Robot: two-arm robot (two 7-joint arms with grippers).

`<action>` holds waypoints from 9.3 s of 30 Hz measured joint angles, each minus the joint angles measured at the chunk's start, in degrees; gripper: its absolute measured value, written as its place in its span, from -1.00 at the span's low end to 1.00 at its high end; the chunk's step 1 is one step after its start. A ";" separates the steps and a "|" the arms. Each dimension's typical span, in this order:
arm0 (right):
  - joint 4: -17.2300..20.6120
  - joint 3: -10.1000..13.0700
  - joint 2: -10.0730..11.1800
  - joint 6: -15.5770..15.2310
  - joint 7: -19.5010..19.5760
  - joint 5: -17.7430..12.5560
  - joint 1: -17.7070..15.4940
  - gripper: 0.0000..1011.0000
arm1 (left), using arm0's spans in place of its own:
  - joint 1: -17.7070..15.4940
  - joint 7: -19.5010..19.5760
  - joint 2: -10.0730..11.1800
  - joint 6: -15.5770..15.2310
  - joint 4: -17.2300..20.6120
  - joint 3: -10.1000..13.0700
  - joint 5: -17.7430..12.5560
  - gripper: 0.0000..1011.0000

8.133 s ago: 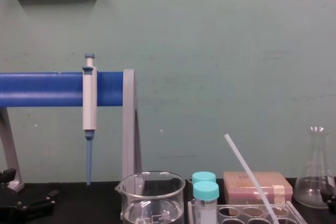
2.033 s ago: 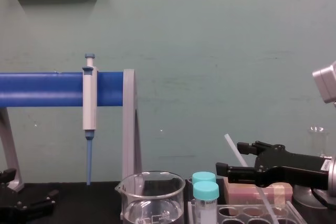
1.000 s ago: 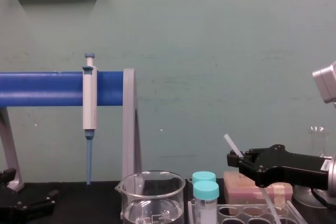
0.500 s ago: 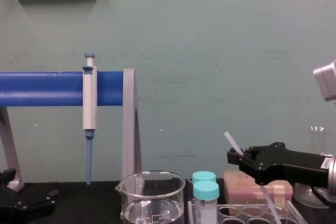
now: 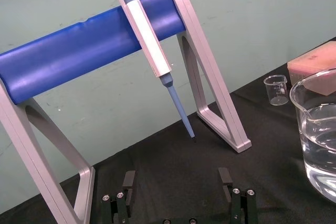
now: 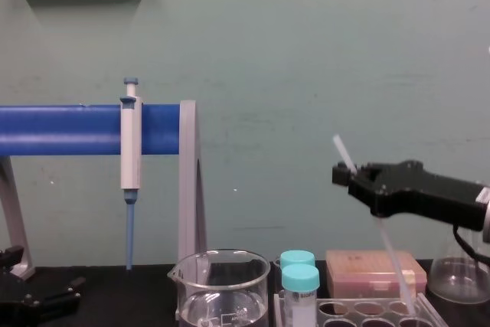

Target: Pick up the stirring rod with one hand, then place it down.

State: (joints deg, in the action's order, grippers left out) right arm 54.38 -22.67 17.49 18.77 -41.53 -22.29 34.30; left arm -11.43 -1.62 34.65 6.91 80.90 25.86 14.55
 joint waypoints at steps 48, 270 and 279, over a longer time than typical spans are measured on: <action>15.67 11.40 -4.69 15.03 19.09 8.31 -17.44 -0.87 | 0.00 0.00 0.00 0.00 0.00 0.00 -0.01 0.98; -8.02 9.17 -8.10 16.62 6.01 3.18 -6.06 -0.87 | 0.00 0.00 0.00 0.00 0.00 0.00 0.00 0.98; -8.20 9.14 -8.06 16.43 6.49 3.58 -5.95 -0.87 | 0.00 0.00 0.00 0.00 0.00 0.00 0.00 0.98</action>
State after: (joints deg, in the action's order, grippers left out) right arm 46.18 -13.54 9.43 35.20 -35.04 -18.70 28.35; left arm -11.44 -1.62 34.65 6.91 80.90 25.86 14.55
